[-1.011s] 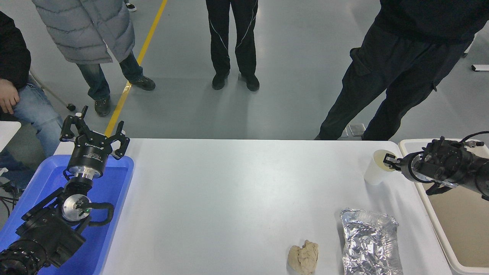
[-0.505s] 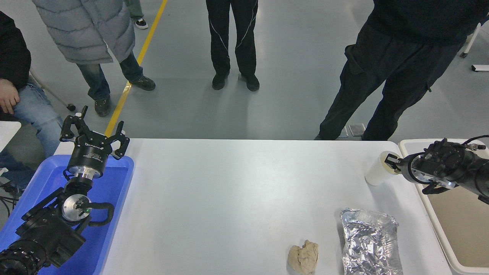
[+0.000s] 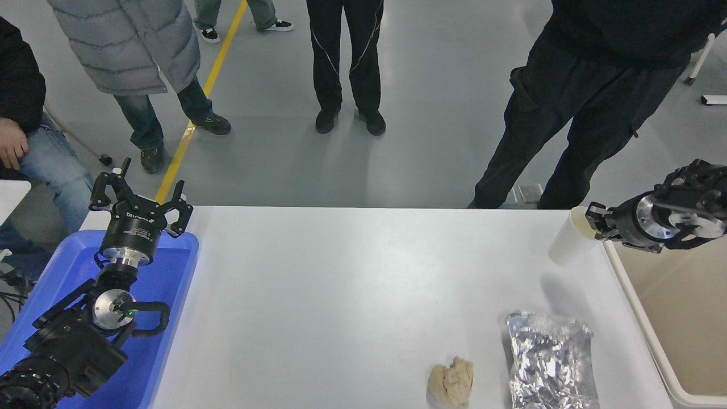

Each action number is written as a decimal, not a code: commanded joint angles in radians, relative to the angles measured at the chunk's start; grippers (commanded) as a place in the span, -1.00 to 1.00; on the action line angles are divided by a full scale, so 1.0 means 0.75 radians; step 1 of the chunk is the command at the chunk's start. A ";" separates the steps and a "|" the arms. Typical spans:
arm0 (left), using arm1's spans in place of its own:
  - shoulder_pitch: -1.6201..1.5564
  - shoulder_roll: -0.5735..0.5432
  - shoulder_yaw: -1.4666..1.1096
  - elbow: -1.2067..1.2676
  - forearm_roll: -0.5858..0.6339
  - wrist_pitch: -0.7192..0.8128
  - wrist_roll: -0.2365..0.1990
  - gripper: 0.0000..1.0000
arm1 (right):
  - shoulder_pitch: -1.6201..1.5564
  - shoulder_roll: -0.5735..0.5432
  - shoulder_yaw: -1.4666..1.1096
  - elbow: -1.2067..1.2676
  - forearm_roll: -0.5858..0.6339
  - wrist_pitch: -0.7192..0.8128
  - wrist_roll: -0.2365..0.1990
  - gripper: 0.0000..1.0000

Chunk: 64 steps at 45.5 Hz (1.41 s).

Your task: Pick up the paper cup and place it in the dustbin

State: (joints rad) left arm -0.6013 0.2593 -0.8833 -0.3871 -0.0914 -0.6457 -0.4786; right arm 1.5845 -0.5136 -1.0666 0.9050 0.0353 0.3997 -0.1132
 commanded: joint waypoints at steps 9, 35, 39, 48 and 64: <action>0.000 0.000 0.002 0.001 -0.001 0.000 0.000 0.96 | 0.685 -0.140 -0.173 0.247 -0.018 0.514 0.000 -1.00; 0.000 0.000 0.000 0.001 -0.001 0.004 0.000 0.96 | 1.227 -0.137 -0.296 0.470 -0.115 0.514 0.002 -1.00; 0.000 0.000 0.002 0.001 -0.001 0.004 0.000 0.96 | 1.227 -0.137 -0.300 0.468 -0.117 0.514 0.000 -1.00; 0.000 0.000 0.002 0.001 -0.001 0.004 0.000 0.96 | 1.211 -0.142 -0.394 0.460 -0.135 0.514 -0.004 -1.00; 0.000 0.000 0.002 0.001 -0.001 0.004 0.000 0.96 | 1.047 -0.417 -0.615 0.303 -0.254 0.514 -0.009 -1.00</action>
State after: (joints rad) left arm -0.6013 0.2593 -0.8821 -0.3867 -0.0914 -0.6426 -0.4787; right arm 2.4433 -0.6955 -1.4385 1.2083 -0.0898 0.7848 -0.1164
